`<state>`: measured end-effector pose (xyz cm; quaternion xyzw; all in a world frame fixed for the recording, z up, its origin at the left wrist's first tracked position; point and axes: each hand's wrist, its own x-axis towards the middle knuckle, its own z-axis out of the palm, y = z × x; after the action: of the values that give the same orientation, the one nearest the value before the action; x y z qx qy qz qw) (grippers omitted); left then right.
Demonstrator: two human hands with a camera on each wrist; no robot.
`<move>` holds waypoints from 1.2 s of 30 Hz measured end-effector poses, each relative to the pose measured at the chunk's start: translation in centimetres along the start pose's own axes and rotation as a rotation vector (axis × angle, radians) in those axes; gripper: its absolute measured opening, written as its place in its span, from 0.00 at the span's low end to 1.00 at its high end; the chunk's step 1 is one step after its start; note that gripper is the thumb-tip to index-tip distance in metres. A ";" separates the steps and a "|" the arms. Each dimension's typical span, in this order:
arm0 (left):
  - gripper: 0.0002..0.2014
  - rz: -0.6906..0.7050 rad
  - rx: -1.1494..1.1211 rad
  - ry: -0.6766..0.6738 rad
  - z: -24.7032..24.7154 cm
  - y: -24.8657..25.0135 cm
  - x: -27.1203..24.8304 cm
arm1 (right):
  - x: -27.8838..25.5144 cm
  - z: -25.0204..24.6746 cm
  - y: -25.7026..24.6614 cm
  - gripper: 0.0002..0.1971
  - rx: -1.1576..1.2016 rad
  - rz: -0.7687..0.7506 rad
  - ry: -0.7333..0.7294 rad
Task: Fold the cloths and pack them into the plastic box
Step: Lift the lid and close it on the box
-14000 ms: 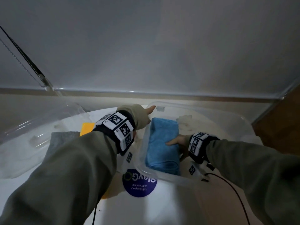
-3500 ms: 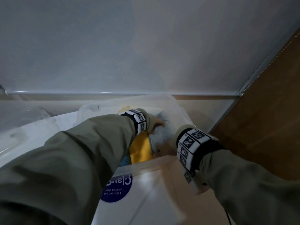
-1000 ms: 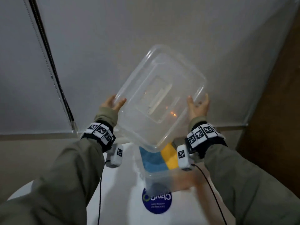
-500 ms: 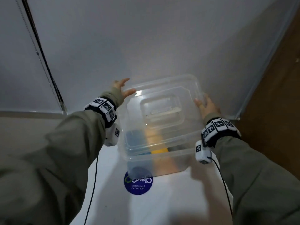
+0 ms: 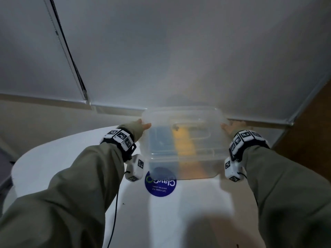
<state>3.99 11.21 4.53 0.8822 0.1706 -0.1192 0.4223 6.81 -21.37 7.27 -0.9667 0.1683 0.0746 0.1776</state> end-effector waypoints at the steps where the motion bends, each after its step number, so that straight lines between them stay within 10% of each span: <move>1: 0.33 -0.003 -0.062 -0.010 0.2 -0.3 0.2 | 0.0 0.1 0.3 0.27 -0.018 0.000 -0.016; 5: 0.33 -0.080 -0.161 0.020 1.0 -0.5 0.2 | 0.4 0.8 1.4 0.29 0.124 -0.046 -0.134; 12: 0.31 -0.051 0.461 0.170 -0.3 1.9 0.6 | 0.0 2.1 0.9 0.24 0.229 0.074 -0.092; 16: 0.33 0.233 0.616 0.278 0.0 5.1 -1.3 | 0.2 3.3 1.1 0.26 0.387 0.167 -0.047; 20: 0.49 0.415 0.719 -0.115 4.3 6.4 -3.8 | 1.4 5.1 3.3 0.61 0.726 0.370 -0.105; 23: 0.58 0.371 0.715 -0.160 5.9 5.5 -3.8 | 8.3 9.5 7.6 0.75 0.828 0.314 -0.173; 27: 0.53 0.396 0.731 -0.114 5.9 5.2 -3.8 | -2.1 3.8 2.2 0.52 0.823 0.375 0.037; 36: 0.43 0.336 0.930 -0.226 6.1 4.8 -4.3 | -4.7 3.6 1.6 0.34 0.520 0.148 0.171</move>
<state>1.54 2.73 5.65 0.9738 -0.0916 -0.2076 0.0137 1.56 -20.11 4.41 -0.8765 0.2664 -0.0404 0.3989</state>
